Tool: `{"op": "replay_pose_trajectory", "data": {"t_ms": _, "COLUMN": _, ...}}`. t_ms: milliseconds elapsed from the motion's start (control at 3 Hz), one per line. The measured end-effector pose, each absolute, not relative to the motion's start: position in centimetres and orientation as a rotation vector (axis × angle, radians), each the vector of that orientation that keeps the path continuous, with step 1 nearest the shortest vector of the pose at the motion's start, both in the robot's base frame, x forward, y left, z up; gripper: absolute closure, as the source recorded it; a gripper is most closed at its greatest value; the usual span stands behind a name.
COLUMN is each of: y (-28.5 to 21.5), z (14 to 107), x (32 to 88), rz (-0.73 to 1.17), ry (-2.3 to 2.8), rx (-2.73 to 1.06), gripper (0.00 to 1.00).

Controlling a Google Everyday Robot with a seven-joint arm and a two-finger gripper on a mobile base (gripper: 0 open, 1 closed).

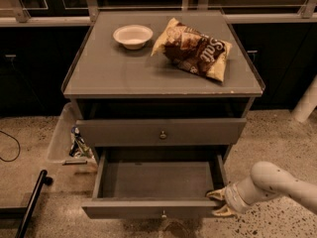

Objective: Open middle drawer

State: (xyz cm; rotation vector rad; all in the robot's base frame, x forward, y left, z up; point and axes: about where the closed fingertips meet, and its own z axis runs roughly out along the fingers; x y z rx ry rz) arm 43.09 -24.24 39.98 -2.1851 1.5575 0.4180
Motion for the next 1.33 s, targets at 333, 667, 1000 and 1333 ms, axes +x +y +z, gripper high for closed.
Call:
{"op": "replay_pose_trajectory", "data": {"t_ms": 333, "y": -24.6, "z": 40.0, "x": 41.4, "rz": 0.418, "ry": 1.540, "rx": -2.201, "gripper": 1.00}}
{"op": "replay_pose_trajectory", "data": {"t_ms": 667, "y": -25.3, "z": 39.7, "x": 39.4, "rz": 0.411, "ry": 1.541, "rx": -2.201, "gripper": 0.83}}
{"op": "replay_pose_trajectory", "data": {"t_ms": 1000, "y": -25.3, "z": 39.7, "x": 39.4, "rz": 0.411, "ry": 1.541, "rx": -2.201, "gripper": 0.58}}
{"op": "replay_pose_trajectory", "data": {"t_ms": 1333, "y": -25.3, "z": 39.7, "x": 39.4, "rz": 0.411, "ry": 1.541, "rx": -2.202, "gripper": 0.35}}
